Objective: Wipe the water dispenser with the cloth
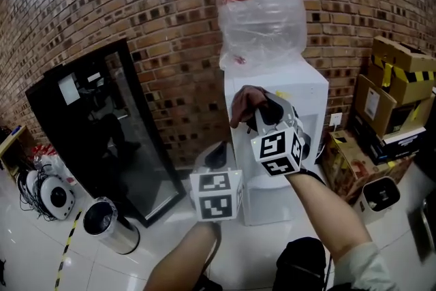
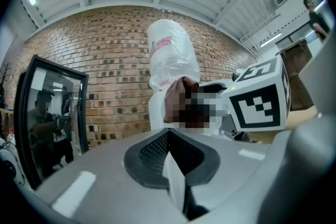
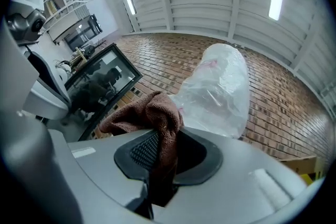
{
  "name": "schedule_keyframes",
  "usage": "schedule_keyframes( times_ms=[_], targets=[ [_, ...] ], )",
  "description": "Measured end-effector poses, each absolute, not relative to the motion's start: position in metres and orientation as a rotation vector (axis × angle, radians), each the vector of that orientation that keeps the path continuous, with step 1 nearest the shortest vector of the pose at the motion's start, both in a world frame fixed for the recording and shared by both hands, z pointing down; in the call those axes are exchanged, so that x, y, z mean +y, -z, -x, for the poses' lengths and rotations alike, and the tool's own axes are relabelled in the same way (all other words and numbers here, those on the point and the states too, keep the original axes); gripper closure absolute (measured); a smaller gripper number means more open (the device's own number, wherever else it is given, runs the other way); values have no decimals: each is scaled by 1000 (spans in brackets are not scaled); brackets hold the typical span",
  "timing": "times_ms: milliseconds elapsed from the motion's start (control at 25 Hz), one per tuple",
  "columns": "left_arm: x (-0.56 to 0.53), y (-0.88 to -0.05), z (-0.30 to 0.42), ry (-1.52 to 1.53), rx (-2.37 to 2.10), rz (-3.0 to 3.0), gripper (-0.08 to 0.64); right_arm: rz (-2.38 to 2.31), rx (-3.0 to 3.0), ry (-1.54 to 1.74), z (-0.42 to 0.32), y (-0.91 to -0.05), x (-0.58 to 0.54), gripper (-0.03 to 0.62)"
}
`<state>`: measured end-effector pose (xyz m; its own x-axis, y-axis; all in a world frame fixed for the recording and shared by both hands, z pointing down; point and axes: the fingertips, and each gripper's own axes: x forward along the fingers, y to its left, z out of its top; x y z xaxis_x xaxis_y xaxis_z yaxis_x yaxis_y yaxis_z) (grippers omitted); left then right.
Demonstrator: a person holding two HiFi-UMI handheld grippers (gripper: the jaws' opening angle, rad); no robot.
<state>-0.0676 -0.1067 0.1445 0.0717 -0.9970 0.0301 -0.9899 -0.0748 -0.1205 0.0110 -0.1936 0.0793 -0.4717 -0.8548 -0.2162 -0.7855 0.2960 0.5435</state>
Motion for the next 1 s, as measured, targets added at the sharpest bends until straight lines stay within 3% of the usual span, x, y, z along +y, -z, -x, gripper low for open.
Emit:
schedule_keyframes(
  times_ms=[720, 1000],
  targets=[
    [-127, -148, -66, 155, 1855, 2431, 560, -1874, -2246, 704, -195, -83, -236, 503],
    [-134, -178, -121, 168, 1758, 2565, 560, -1850, -2199, 631, -231, -105, -252, 503]
  ],
)
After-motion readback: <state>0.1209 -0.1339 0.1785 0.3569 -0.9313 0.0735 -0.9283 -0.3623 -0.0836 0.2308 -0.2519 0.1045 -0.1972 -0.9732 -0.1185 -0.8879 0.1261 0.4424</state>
